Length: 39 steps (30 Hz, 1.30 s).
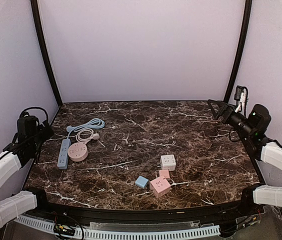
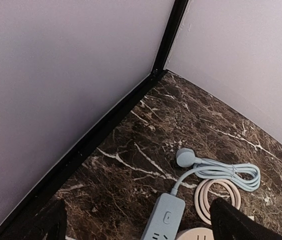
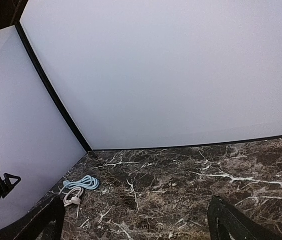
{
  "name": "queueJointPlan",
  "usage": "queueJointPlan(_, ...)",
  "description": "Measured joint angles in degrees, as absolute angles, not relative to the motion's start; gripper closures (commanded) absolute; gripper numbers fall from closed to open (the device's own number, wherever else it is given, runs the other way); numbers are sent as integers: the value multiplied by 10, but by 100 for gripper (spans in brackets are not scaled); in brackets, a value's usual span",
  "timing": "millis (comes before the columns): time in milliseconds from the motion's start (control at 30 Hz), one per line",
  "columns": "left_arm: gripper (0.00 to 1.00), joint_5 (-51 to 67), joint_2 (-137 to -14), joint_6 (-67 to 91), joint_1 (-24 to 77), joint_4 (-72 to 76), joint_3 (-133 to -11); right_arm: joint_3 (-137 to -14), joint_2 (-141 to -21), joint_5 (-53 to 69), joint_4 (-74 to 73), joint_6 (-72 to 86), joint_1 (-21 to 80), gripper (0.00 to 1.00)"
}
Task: Insert the plug
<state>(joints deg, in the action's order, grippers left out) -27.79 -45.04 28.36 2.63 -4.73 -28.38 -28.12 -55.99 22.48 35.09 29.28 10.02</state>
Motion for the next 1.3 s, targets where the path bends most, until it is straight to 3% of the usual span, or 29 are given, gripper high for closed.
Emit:
queueJointPlan(233, 0, -170, -460, 280, 41, -115, -301, -287, -509, 223, 215, 301, 100, 1)
queueJointPlan(600, 0, -118, -487, 276, 179, -163, -303, -295, -465, 201, 58, 310, 147, 1)
queueJointPlan(800, 0, -148, -537, 287, 228, -175, -311, -296, -466, 139, -14, 324, 234, 1)
queueJointPlan(1300, 2, -268, -709, 336, 230, -234, -363, -309, -516, 26, -49, 343, 394, 1)
